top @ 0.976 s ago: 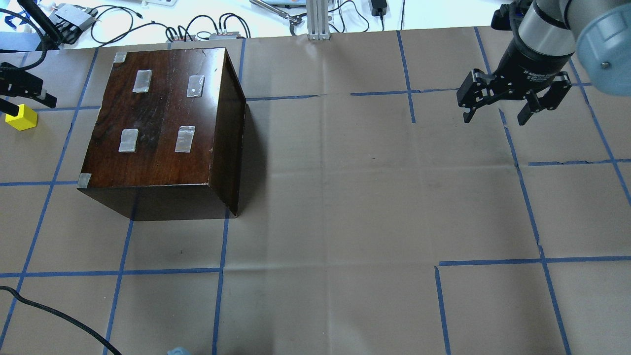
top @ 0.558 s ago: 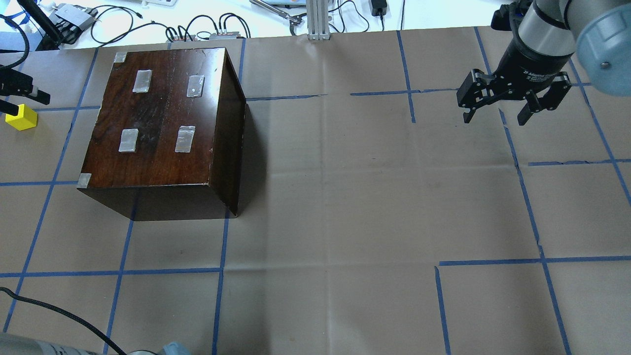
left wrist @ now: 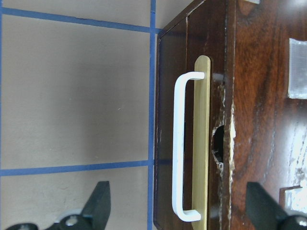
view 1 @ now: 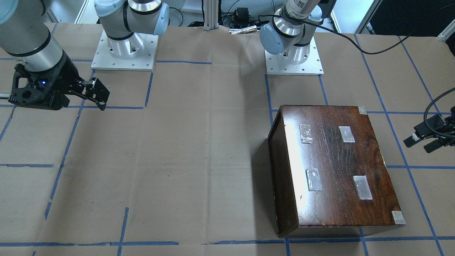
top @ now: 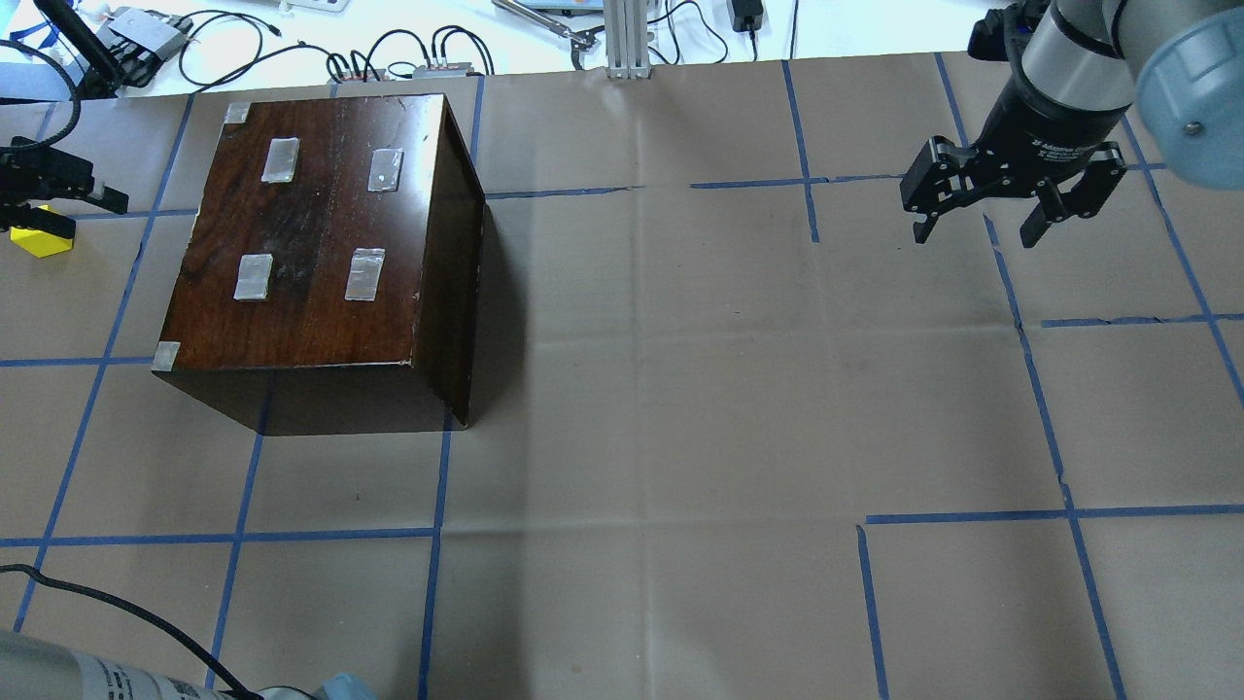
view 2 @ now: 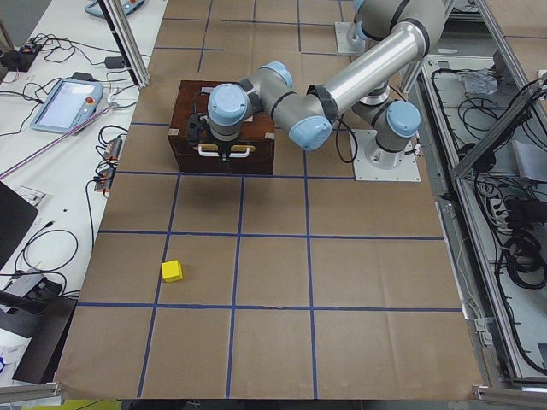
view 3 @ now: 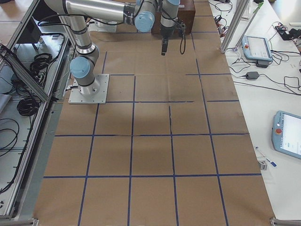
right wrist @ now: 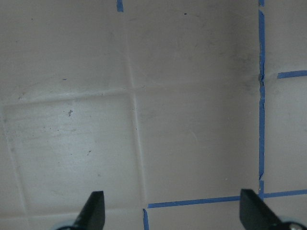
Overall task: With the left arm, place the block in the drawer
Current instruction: 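Lower the left gripper beside the white drawer handle, then close the left gripper on the white handle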
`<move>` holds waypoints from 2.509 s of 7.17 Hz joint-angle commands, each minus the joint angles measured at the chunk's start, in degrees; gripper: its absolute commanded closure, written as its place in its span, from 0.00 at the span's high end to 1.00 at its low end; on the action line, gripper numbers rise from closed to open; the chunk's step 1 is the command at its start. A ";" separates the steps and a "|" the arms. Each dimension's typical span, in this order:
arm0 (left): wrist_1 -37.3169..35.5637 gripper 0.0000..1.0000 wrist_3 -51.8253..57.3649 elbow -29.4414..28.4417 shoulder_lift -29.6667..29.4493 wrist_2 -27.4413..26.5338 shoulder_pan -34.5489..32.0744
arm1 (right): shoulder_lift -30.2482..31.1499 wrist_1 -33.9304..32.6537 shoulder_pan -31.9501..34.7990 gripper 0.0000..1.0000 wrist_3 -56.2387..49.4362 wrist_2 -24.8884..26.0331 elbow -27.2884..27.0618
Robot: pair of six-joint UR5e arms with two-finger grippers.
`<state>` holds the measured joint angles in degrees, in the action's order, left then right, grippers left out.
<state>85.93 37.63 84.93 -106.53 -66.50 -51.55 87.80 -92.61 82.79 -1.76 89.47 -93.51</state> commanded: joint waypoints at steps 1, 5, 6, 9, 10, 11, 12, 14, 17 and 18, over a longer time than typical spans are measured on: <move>-0.76 0.99 0.08 0.50 -2.09 -0.12 -1.09 | 0.00 0.06 0.00 1.00 0.00 0.00 0.09; -3.75 0.98 0.08 0.59 -4.47 -0.47 -2.24 | 0.00 -0.03 0.00 1.00 0.00 0.00 0.00; -5.15 0.98 0.08 0.68 -5.43 -2.04 -2.24 | 0.00 -0.03 0.00 1.00 0.00 0.00 0.00; -6.30 0.98 0.08 0.76 -6.50 -2.58 -2.50 | 0.00 -0.03 0.00 1.00 0.00 0.00 0.00; -6.39 0.98 0.08 0.77 -6.58 -2.58 -2.68 | 0.00 -0.03 0.00 1.00 0.00 0.00 0.00; -6.39 0.98 0.17 0.77 -6.93 -2.58 -2.68 | 0.00 -0.03 0.00 1.00 0.00 0.00 0.00; -6.39 0.98 0.17 0.68 -7.81 -2.58 -2.77 | 0.00 -0.03 0.00 1.00 0.00 0.00 0.09; -6.83 0.98 0.17 0.59 -8.60 -2.58 -3.03 | 0.00 -0.03 0.00 1.00 0.00 0.00 0.00; -7.97 0.98 -0.01 0.59 -9.22 -2.58 -4.44 | 0.00 -0.03 0.00 1.00 0.00 0.00 0.00; -8.15 0.98 0.08 0.50 -9.40 -2.67 -4.44 | 0.00 -0.03 0.00 1.00 0.00 0.00 0.09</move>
<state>78.08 37.66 85.49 -115.61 -69.10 -55.87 87.80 -92.64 82.79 -1.76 89.46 -93.50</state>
